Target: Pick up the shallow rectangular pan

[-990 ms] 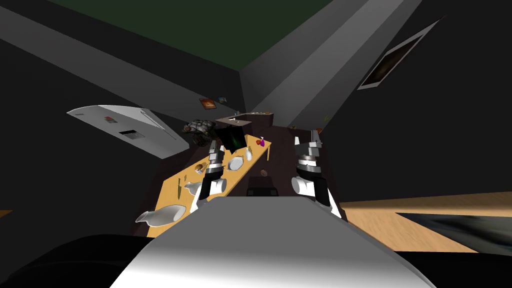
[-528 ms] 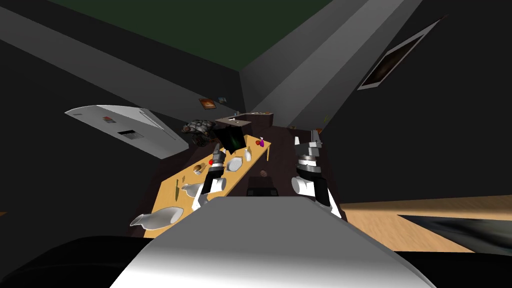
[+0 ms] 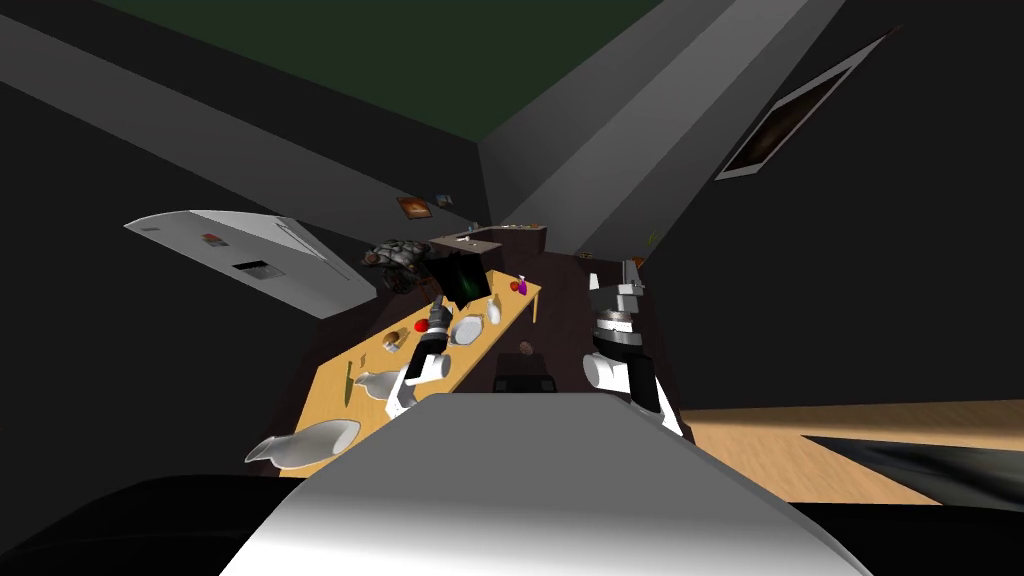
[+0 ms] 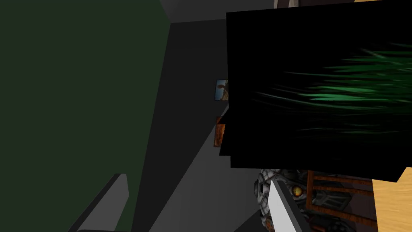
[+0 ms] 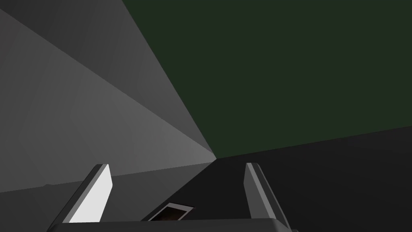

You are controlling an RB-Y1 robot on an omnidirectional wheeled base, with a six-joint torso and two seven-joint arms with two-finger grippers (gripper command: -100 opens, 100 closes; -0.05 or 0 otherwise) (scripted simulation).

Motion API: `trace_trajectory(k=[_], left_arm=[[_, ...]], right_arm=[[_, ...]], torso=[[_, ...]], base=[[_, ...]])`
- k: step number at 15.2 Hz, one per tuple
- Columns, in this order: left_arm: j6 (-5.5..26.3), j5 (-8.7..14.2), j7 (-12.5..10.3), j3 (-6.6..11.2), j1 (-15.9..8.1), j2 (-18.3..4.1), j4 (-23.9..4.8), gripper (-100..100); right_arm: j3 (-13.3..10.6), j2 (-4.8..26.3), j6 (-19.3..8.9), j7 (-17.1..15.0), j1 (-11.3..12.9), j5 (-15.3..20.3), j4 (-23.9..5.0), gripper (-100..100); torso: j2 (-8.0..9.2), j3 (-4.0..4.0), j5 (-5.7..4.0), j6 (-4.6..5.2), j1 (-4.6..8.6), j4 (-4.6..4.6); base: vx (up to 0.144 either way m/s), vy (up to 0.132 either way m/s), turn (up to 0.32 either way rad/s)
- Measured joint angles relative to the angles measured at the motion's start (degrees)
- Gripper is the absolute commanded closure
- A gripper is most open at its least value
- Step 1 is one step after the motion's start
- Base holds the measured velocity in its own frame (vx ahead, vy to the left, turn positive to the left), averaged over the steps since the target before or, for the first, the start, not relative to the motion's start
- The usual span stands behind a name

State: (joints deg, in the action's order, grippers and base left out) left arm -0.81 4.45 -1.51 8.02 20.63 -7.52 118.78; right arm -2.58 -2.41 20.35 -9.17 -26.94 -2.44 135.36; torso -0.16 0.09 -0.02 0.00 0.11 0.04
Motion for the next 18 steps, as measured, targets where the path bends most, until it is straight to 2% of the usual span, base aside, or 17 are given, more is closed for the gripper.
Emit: trace_trajectory(k=[3, 5, 8, 11, 16, 18], left_arm=[[3.31, 1.10, -0.90, 1.28, -0.63, -0.41, -2.10, -100], [4.98, 2.09, -1.66, 2.35, -1.64, -1.16, -4.93, -100], [8.31, 2.82, -2.27, 3.44, -2.72, -0.59, -7.64, -100], [11.22, 4.36, -3.42, 4.85, -3.34, -1.41, -10.50, -100], [16.26, 5.99, -4.62, 6.58, -4.39, -1.51, -13.66, -100], [18.37, 6.12, -4.93, 7.33, -5.46, -0.65, -15.88, -100]], right_arm=[[0.00, 0.00, 0.00, 0.00, 0.00, 0.00, 0.00, 0], [0.00, 0.00, 0.00, 0.00, 0.00, 0.00, 0.00, 0], [0.00, 0.00, 0.00, 0.00, 0.00, 0.00, 0.00, 0], [0.00, 0.00, 0.00, 0.00, 0.00, 0.00, 0.00, 0], [0.00, 0.00, 0.00, 0.00, 0.00, 0.00, 0.00, 0], [0.00, 0.00, 0.00, 0.00, 0.00, 0.00, 0.00, 0]], torso=[[0.02, -0.01, 0.00, 0.00, -0.01, -0.01], [0.00, 0.00, -0.01, -0.01, 0.00, 0.00], [-0.03, 0.02, 0.00, 0.00, 0.01, 0.01], [-0.01, 0.01, 0.00, 0.00, 0.00, 0.00], [0.01, -0.01, 0.00, -0.01, -0.01, 0.00], [-0.02, 0.01, -0.01, 0.00, 0.03, 0.00]], base=[[0.029, -0.029, 0.001], [0.036, -0.034, -0.001], [0.038, -0.030, 0.001], [0.031, -0.029, 0.001], [0.031, -0.026, 0.000], [0.039, -0.039, -0.002]])
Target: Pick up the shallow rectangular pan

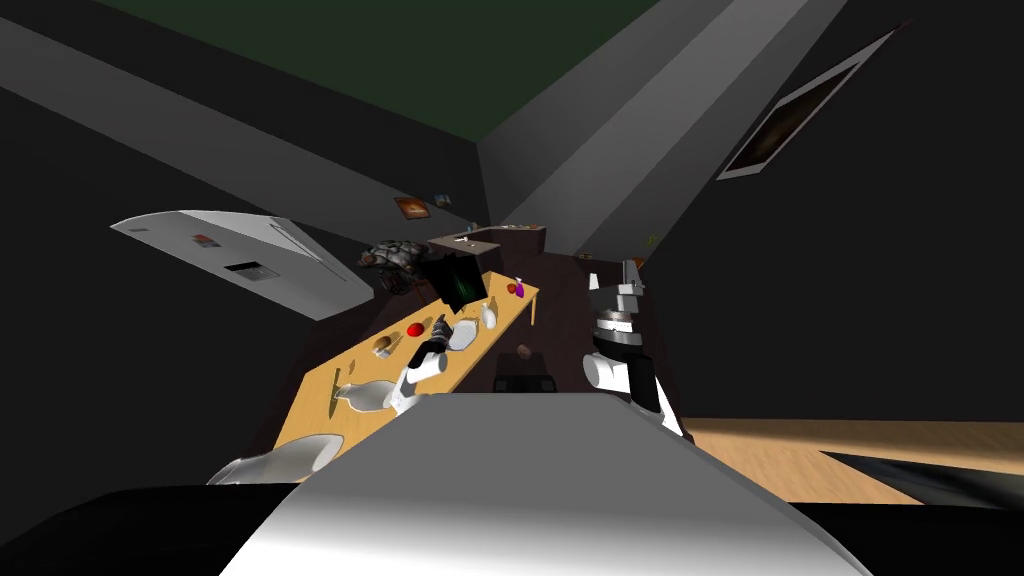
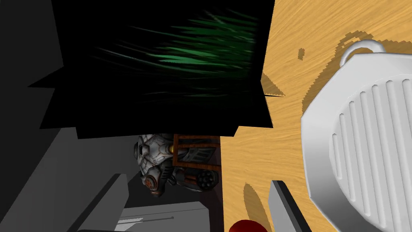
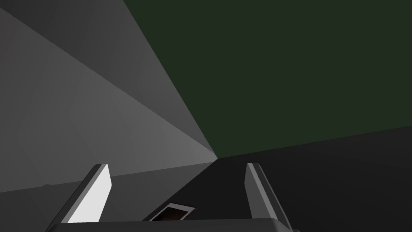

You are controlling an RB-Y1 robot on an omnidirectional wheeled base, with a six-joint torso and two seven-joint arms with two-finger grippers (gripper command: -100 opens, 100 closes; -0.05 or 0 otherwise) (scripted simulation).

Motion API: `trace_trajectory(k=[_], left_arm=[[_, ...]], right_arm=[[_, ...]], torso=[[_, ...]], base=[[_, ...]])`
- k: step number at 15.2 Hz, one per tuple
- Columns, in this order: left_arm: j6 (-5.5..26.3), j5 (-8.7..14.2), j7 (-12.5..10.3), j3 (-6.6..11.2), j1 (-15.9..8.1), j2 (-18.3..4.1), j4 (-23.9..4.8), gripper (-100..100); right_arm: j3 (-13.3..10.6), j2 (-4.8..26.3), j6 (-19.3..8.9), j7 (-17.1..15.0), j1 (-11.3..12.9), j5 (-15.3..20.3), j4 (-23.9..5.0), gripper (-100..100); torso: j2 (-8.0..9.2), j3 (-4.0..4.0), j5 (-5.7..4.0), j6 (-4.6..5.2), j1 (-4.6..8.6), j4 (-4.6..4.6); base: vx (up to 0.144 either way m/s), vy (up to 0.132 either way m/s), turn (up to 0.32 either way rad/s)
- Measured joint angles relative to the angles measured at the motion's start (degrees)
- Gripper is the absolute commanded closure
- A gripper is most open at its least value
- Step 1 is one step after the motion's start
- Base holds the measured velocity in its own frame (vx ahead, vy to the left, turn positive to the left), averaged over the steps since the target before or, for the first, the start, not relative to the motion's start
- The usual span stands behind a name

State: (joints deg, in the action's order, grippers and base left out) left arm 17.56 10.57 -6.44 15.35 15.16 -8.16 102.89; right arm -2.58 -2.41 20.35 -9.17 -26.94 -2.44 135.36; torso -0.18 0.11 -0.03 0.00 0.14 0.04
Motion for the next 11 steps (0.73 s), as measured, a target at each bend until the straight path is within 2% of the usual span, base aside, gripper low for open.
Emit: trace_trajectory(k=[8, 11], left_arm=[[9.16, 2.71, -2.23, 3.34, -2.44, 0.56, -6.83, -100], [11.92, 4.02, -2.95, 4.37, -2.51, 0.85, -8.97, -100]], right_arm=[[0.00, 0.00, 0.00, 0.00, 0.00, 0.00, 0.00, 0], [0.00, 0.00, 0.00, 0.00, 0.00, 0.00, 0.00, 0]], torso=[[0.00, 0.00, 0.01, 0.00, -0.03, 0.00], [0.03, -0.02, 0.01, -0.01, -0.04, 0.00]], base=[[0.036, -0.026, 0.000], [0.033, -0.023, 0.002]])
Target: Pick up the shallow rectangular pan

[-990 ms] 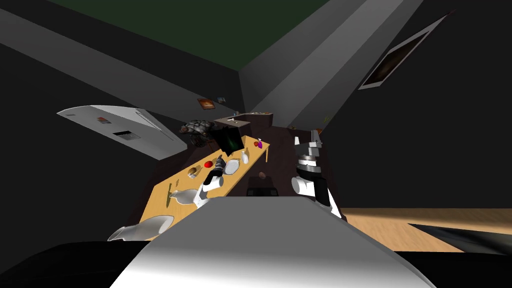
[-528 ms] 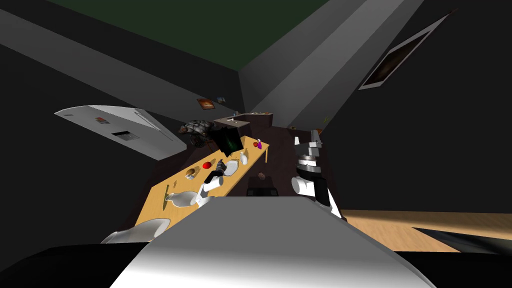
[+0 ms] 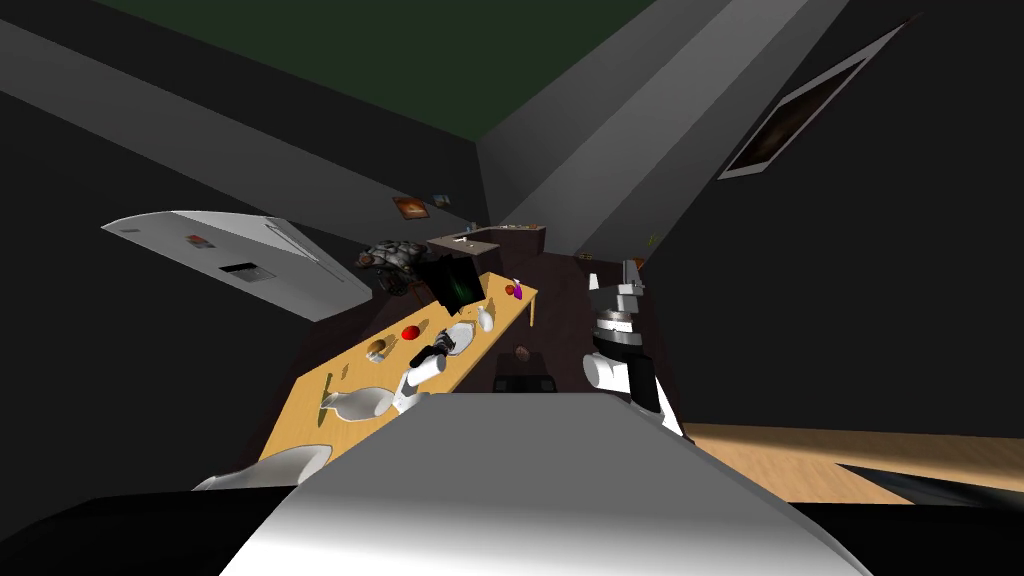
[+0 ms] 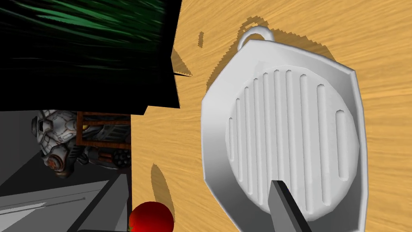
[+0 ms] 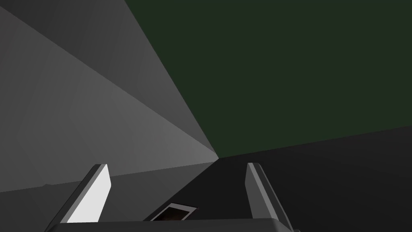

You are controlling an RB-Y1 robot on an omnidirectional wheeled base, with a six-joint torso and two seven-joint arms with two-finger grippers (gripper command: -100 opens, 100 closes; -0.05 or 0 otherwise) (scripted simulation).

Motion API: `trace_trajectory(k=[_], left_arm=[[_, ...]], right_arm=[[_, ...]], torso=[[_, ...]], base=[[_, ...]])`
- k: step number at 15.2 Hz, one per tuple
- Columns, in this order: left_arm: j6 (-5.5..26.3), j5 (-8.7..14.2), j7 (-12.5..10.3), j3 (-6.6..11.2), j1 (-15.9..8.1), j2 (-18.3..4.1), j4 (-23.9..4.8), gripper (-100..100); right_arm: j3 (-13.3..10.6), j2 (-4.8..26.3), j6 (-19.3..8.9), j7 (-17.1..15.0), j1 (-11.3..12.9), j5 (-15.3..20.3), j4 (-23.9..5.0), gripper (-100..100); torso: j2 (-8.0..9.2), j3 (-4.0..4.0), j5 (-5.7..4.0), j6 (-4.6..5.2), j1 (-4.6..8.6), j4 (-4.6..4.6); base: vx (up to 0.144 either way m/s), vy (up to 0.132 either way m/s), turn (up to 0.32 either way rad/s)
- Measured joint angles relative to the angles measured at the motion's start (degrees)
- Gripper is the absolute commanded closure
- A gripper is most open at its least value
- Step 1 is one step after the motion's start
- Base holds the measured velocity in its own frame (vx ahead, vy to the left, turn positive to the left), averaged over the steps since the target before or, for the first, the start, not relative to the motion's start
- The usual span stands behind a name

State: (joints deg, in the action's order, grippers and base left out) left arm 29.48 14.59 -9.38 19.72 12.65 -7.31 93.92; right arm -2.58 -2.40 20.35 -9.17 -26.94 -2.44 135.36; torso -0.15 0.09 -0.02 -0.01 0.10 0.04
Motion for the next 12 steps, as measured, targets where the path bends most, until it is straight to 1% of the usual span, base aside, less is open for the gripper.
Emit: trace_trajectory(k=[2, 5, 8, 10, 12], left_arm=[[1.66, 0.54, -0.46, 0.73, -0.80, 0.23, -2.12, -100], [4.26, 1.39, -1.12, 1.76, -1.65, 0.49, -4.47, -100], [7.12, 2.06, -1.85, 2.85, -2.48, 0.91, -6.29, -100], [8.69, 2.89, -2.23, 3.50, -2.73, 1.31, -8.22, -100], [10.92, 3.41, -2.79, 4.34, -3.35, 1.58, -9.33, -100]], right_arm=[[0.00, 0.00, 0.00, 0.00, 0.00, 0.00, 0.00, 0], [0.00, 0.00, 0.00, 0.00, 0.00, 0.00, 0.00, 0], [0.00, 0.00, 0.00, 0.00, 0.00, 0.00, 0.00, 0], [0.00, 0.00, 0.00, 0.00, 0.00, 0.00, 0.00, 0], [0.00, 0.00, 0.00, 0.00, 0.00, 0.00, 0.00, 0]], torso=[[-0.01, 0.01, 0.01, 0.01, -0.03, 0.00], [0.01, 0.00, 0.00, 0.00, -0.03, 0.00], [-0.01, 0.00, 0.01, 0.01, -0.03, 0.00], [-0.03, 0.02, 0.00, 0.00, -0.04, 0.01], [-0.04, 0.02, 0.01, 0.00, -0.06, 0.00]], base=[[0.033, -0.016, -0.001], [0.031, -0.019, 0.000], [0.039, -0.016, 0.000], [0.040, -0.013, 0.002], [0.048, -0.007, -0.001]])
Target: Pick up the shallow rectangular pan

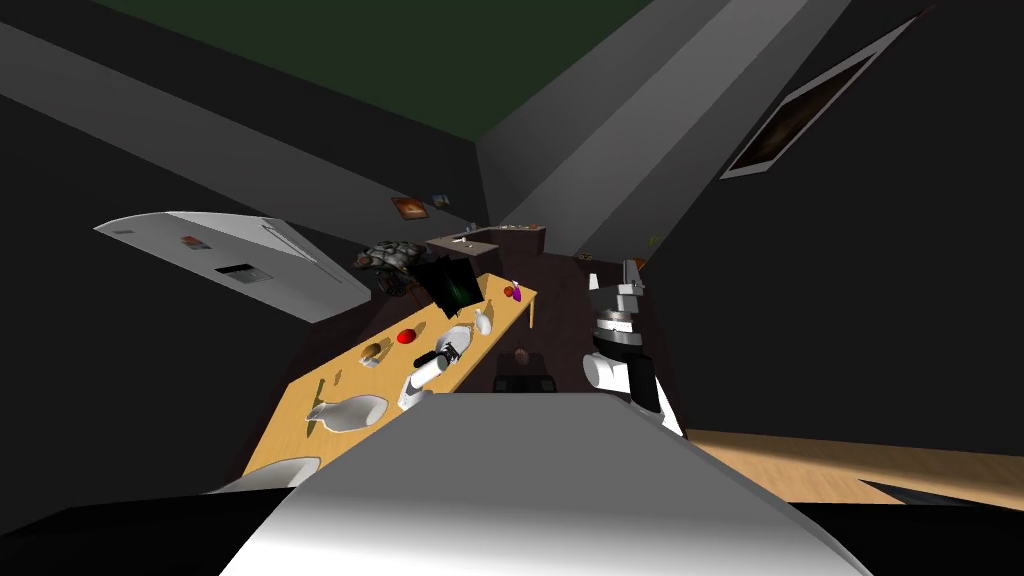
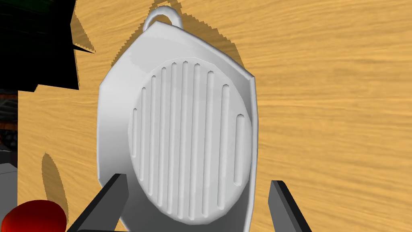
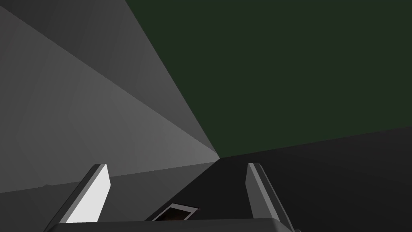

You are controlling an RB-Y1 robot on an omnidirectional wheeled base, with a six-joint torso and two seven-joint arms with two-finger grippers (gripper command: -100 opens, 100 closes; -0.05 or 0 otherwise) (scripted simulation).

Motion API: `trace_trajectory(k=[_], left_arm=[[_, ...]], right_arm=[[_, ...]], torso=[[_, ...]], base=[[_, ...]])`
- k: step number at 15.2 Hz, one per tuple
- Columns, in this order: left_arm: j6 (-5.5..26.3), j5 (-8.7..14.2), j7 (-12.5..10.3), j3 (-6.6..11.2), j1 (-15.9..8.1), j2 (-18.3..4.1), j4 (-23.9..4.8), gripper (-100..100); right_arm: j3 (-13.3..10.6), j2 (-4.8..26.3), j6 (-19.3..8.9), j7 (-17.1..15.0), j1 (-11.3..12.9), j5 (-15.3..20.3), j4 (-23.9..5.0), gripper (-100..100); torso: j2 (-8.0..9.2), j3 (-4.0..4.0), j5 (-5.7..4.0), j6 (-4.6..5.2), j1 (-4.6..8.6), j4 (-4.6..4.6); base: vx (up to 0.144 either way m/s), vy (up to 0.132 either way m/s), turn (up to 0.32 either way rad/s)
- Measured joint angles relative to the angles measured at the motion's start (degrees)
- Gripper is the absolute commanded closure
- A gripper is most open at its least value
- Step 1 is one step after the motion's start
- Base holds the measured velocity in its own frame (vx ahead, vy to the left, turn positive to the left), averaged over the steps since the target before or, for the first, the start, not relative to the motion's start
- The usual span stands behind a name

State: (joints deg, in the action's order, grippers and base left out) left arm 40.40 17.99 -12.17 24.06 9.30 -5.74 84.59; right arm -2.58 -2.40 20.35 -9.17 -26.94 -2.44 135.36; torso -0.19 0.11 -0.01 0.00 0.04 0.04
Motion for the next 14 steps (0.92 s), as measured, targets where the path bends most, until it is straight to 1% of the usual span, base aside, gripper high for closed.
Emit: trace_trajectory(k=[2, 4, 5, 12, 13, 14], left_arm=[[1.80, 1.04, -0.34, 0.81, -0.53, 0.21, -2.15, -100], [3.54, 1.30, -0.79, 1.42, -0.79, 0.92, -3.09, -100], [3.77, 1.26, -0.90, 1.46, -0.85, 1.04, -3.27, -100], [-0.01, 1.00, -0.93, 0.98, -2.46, 1.01, -8.16, -100], [-0.29, 1.00, -0.93, 0.96, -2.53, 1.00, -8.40, 100], [-0.30, 1.00, -0.93, 0.96, -2.53, 1.00, -8.38, 100]], right_arm=[[0.00, 0.00, 0.00, 0.00, 0.00, 0.00, 0.00, 0], [0.00, 0.00, 0.00, 0.00, 0.00, 0.00, 0.00, 0], [0.00, 0.00, 0.00, 0.00, 0.00, 0.00, 0.00, 0], [0.00, 0.00, 0.00, 0.00, 0.00, 0.00, 0.00, 0], [0.00, 0.00, 0.00, 0.00, 0.00, 0.00, 0.00, 0], [0.00, 0.00, 0.00, 0.00, 0.00, 0.00, 0.00, 0]], torso=[[-0.04, 0.02, 0.01, 0.00, -0.03, 0.01], [-0.03, 0.02, 0.01, 0.00, -0.05, 0.01], [0.02, -0.01, 0.01, 0.00, -0.05, 0.00], [0.13, -0.08, 0.03, 0.00, -0.13, -0.03], [0.14, -0.08, 0.02, 0.00, -0.11, -0.03], [0.16, -0.09, 0.01, 0.00, -0.09, -0.03]], base=[[0.053, -0.001, 0.000], [0.036, 0.004, 0.001], [0.015, 0.010, -0.011], [0.011, 0.020, -0.012], [0.003, 0.005, -0.001], [0.000, 0.000, 0.000]])
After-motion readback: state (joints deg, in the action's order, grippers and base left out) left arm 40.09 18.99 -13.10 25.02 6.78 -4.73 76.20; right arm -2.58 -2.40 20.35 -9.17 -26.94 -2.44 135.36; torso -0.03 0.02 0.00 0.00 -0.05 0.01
